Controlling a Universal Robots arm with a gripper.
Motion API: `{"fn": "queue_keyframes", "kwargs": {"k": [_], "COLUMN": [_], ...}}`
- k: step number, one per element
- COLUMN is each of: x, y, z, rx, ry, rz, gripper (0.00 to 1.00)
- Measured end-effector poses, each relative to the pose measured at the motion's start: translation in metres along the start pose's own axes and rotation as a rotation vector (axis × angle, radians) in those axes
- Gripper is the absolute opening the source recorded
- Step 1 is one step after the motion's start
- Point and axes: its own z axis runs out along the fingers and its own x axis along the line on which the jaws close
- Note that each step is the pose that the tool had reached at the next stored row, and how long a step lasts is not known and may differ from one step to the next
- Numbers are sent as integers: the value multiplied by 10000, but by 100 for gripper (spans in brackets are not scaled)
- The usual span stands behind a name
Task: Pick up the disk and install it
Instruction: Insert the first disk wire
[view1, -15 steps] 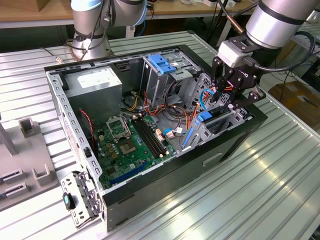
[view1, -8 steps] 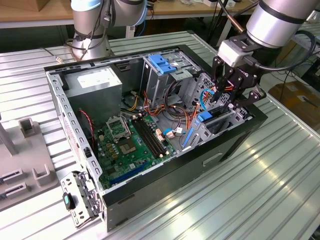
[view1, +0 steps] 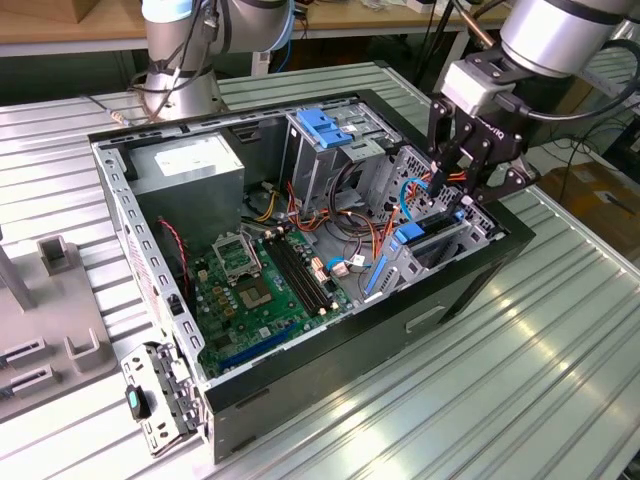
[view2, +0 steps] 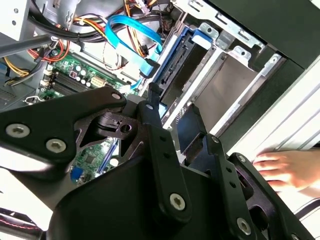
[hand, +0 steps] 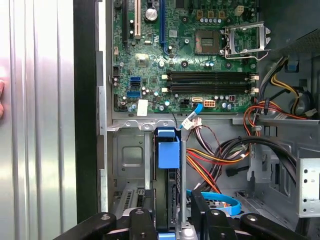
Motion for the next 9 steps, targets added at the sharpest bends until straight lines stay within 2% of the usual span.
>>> {"fn": "queue_keyframes", "kwargs": {"k": [6, 7, 9], "x": [-86, -104, -128], "y": [-50, -85, -112], "z": [4, 5, 9], "rx": [0, 0, -1], "ry": [-1, 0, -1], "rz": [-4, -4, -4], "gripper": [42, 42, 42]}}
